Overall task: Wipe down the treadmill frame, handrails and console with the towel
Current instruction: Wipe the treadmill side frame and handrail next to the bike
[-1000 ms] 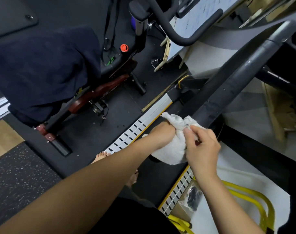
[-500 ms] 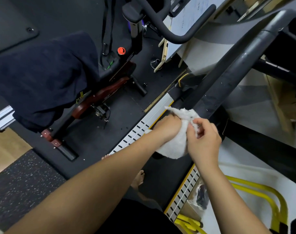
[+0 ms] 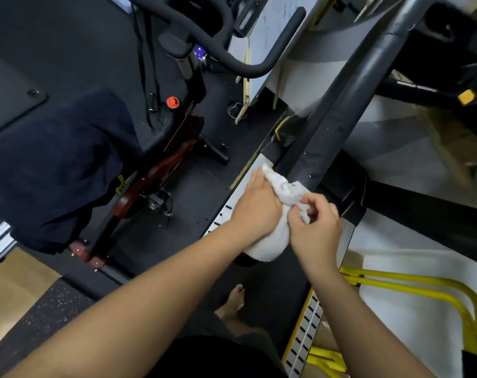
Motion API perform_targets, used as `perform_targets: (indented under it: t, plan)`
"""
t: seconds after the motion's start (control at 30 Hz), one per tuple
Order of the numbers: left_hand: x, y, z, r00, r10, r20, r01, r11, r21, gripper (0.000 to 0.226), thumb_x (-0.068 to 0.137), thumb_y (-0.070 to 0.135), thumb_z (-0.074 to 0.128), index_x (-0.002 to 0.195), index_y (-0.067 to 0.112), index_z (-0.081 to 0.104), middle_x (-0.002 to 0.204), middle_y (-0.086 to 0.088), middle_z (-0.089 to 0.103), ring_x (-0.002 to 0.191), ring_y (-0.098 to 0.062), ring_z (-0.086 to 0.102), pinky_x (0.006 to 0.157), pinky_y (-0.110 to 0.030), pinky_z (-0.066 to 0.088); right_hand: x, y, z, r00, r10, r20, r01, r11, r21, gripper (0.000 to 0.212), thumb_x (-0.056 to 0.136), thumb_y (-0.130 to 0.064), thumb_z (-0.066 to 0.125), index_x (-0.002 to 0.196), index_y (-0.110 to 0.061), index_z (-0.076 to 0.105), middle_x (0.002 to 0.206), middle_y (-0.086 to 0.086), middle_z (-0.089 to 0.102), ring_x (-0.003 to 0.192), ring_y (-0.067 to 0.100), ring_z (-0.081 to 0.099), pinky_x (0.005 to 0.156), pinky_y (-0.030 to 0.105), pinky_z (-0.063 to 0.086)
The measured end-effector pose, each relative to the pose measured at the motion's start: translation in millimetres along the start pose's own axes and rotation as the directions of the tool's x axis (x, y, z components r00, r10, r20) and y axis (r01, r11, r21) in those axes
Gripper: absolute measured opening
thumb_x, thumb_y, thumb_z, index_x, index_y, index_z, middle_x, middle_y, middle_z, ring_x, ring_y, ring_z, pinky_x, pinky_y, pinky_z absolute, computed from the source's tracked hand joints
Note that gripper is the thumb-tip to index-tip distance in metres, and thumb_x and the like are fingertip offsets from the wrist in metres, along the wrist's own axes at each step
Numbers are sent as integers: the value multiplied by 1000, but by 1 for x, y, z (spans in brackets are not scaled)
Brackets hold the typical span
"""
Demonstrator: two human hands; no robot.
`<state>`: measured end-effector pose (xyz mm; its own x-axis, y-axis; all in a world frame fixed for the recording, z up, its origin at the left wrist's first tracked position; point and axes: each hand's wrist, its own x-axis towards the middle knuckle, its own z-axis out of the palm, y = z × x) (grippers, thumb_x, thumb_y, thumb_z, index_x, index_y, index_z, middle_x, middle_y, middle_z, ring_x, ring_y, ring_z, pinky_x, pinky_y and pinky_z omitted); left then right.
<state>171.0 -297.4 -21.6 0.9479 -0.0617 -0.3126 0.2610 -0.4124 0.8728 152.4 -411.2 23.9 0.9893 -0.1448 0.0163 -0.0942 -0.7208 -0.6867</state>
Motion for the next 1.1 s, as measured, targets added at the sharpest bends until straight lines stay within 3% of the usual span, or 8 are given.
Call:
perform_targets:
  t: [0.07,0.23,0.4,0.6,0.73,0.87,0.97,1.1]
  plan:
    - [11,0,2,999,-38,2,38,999,-5,82,82,74,25,144,21,35,148,-2,42,138,-20,40,112,-38,35,7,-1,0,998,58,2,-58,998,40,23,82,-11,67,90,-30,60,99,1,50,77,-8,52,64,1,38]
    - [-59,7,7,996,-46,-72,47,999,10,42,95,58,33,123,29,47,119,4,61,106,-18,59,88,-31,44,-33,14,-5,991,119,67,-129,976,176,30,83,-5,68,94,-30,54,99,0,58,78,-7,56,64,4,42]
    - [-58,-12,18,985,143,-93,-103,933,345,72,95,26,31,156,9,-3,165,-13,8,150,-28,20,119,-40,28,-58,31,7,933,313,179,-358,857,370,28,90,-18,62,104,-41,54,100,-16,67,90,-10,62,77,16,47]
    - [-4,19,14,926,360,-117,-259,828,498,59,95,14,48,151,8,32,157,-22,21,148,-41,13,122,-46,17,-14,40,23,842,481,246,-532,656,536,22,93,-37,49,99,-28,68,96,-3,72,99,21,66,88,45,52]
    - [-25,13,23,818,516,-253,-365,807,465,34,91,5,57,124,1,50,129,-15,46,119,-32,47,106,-38,41,-13,49,19,652,601,461,-742,381,552,24,95,-21,44,99,-20,68,90,3,73,79,19,66,67,33,55]
    - [-58,-19,17,803,595,-37,-480,682,552,35,94,11,47,126,4,59,141,-21,47,132,-35,45,114,-38,35,-43,61,23,577,607,546,-810,338,480,21,96,-9,44,96,-13,64,78,6,70,67,18,65,59,32,57]
    - [-72,-17,13,837,547,34,-458,665,590,42,98,21,45,138,11,55,153,-21,36,144,-35,34,119,-34,28,-50,61,25,601,636,485,-747,232,623,26,90,-14,58,114,-23,52,98,3,71,86,23,70,78,48,59]
    - [-59,9,11,908,401,125,-369,620,692,53,97,38,38,149,27,41,163,-14,19,151,-33,16,107,-36,40,-33,56,18,760,630,159,-473,370,800,65,75,-3,67,121,-38,37,123,-1,56,102,14,64,88,38,55]
